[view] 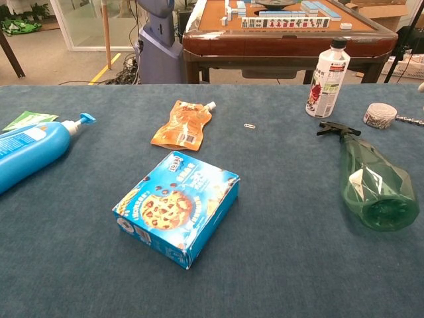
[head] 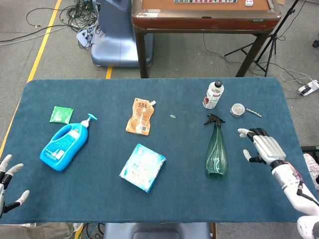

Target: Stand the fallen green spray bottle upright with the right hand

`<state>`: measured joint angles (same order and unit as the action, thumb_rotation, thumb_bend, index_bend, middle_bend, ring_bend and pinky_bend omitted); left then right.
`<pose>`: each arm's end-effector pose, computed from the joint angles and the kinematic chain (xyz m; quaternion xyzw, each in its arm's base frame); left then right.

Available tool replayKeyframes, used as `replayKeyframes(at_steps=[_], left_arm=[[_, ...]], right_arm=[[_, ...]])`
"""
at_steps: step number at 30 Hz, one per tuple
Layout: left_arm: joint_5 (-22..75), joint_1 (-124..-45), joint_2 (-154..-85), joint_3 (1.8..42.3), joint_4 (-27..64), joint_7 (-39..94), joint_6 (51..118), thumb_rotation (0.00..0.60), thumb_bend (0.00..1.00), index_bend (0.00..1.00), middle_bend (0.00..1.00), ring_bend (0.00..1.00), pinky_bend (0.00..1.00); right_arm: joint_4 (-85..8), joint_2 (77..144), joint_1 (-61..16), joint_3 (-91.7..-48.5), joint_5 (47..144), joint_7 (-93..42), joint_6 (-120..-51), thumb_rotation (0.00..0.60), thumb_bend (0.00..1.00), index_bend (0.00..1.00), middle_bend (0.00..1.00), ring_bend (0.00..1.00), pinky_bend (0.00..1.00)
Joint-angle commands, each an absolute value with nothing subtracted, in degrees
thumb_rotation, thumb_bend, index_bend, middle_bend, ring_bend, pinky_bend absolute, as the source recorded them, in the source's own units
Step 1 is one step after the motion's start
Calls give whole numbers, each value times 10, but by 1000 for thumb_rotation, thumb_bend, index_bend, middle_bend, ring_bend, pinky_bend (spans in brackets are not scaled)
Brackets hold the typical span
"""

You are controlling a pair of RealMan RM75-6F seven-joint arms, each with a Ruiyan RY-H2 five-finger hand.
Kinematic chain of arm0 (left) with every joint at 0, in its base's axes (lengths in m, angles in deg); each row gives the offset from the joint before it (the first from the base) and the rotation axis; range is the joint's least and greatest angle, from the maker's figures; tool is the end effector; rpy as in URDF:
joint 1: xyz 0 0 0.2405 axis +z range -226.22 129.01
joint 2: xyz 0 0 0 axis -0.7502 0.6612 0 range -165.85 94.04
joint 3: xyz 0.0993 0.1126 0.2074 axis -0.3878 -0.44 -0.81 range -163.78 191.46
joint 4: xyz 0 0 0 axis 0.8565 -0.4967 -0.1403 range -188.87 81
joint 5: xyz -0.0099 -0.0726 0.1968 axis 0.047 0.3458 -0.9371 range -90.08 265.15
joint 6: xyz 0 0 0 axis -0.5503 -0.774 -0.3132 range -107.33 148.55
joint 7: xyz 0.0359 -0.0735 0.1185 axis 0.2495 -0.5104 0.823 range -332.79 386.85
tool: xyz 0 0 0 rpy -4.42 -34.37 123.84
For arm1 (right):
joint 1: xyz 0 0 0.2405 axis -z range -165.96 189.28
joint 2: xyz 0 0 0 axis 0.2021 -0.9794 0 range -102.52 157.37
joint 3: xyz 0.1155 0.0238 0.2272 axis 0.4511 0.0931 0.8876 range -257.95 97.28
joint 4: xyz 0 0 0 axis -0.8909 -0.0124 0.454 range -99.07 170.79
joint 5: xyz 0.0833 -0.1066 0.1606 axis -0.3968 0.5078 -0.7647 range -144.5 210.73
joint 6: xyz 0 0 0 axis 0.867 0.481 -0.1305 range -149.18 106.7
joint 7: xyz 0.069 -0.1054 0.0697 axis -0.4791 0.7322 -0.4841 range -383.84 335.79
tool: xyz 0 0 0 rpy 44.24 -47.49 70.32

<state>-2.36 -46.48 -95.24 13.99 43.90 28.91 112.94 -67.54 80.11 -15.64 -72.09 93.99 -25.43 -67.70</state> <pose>-0.3046 0.1332 0.1833 -0.5792 -0.3799 -0.3824 0.6115 -0.2628 -0.2876 0.1466 0.6365 -0.5468 0.2845 0.4636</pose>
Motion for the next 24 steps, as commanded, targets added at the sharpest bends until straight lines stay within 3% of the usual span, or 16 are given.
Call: replayKeyframes(at_steps=[1,24], left_arm=[[-23,-465,-953,140,439,289,1129,600,255,207,16,45,41],[-20,-457,-948,136,439,289,1133,600,255,206,16,45,41]], right_arm=[[-637,830,-183,-717,893,-236,-645,600,488,159,222,73,0],[-476,949,-290,-756,735,-180,-548,600,512,175,227,73,0]])
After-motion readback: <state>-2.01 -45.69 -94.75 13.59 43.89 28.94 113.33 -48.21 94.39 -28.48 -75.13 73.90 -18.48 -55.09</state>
